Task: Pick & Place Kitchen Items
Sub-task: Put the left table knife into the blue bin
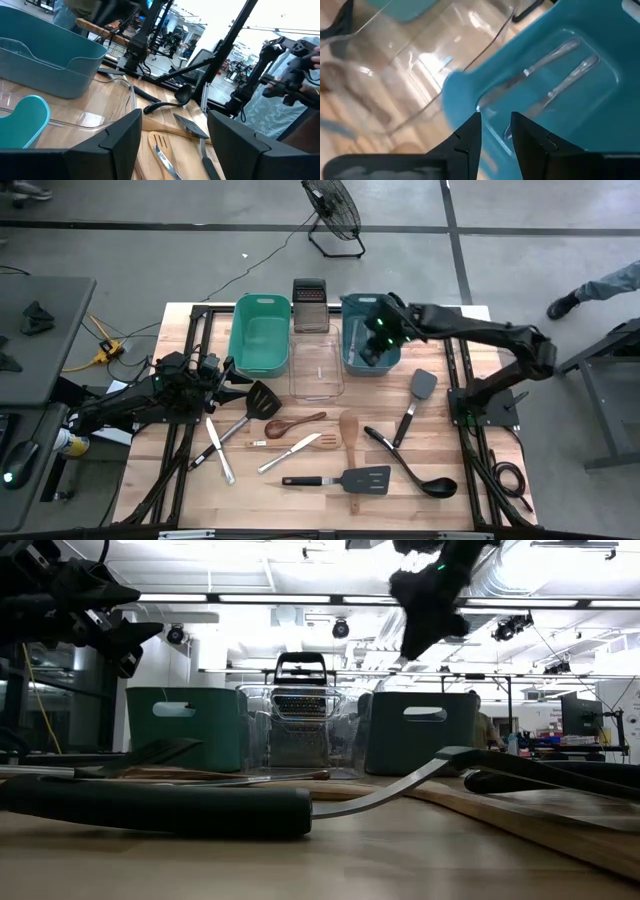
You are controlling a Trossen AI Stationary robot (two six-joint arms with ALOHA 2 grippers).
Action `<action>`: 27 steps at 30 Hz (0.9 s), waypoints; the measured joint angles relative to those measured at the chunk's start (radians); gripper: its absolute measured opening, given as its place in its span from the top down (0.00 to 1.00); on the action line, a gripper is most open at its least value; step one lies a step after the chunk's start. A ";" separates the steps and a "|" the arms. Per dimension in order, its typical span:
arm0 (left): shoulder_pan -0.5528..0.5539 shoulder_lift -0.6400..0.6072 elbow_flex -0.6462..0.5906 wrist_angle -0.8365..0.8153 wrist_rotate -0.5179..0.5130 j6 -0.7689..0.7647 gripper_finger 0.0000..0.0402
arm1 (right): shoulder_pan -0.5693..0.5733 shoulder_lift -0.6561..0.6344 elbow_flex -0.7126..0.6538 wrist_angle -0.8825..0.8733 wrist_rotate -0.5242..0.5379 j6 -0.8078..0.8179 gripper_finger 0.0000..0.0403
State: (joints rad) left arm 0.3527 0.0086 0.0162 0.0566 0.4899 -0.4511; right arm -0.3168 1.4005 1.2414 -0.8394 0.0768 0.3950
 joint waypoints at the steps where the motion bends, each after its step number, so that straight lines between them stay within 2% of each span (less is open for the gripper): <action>1: 0.000 0.000 0.000 0.000 0.000 0.000 0.44 | 0.027 -0.032 -0.025 0.002 0.004 0.017 0.76; 11: 0.000 0.000 0.000 0.000 0.000 0.000 0.44 | 0.304 -0.270 -0.255 0.100 -0.041 0.143 0.76; 14: 0.000 0.000 0.000 0.000 0.000 0.000 0.44 | 0.397 -0.306 -0.294 0.130 0.011 0.166 0.76; 18: 0.000 0.000 0.000 0.000 0.000 0.000 0.44 | 0.535 -0.335 -0.323 0.167 0.119 0.203 0.76; 27: 0.000 0.000 0.000 0.000 0.000 0.000 0.44 | 0.750 -0.332 -0.380 0.357 0.141 0.159 0.76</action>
State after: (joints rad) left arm 0.3531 0.0090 0.0162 0.0570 0.4896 -0.4511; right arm 0.4336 1.0689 0.8611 -0.4824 0.2174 0.5538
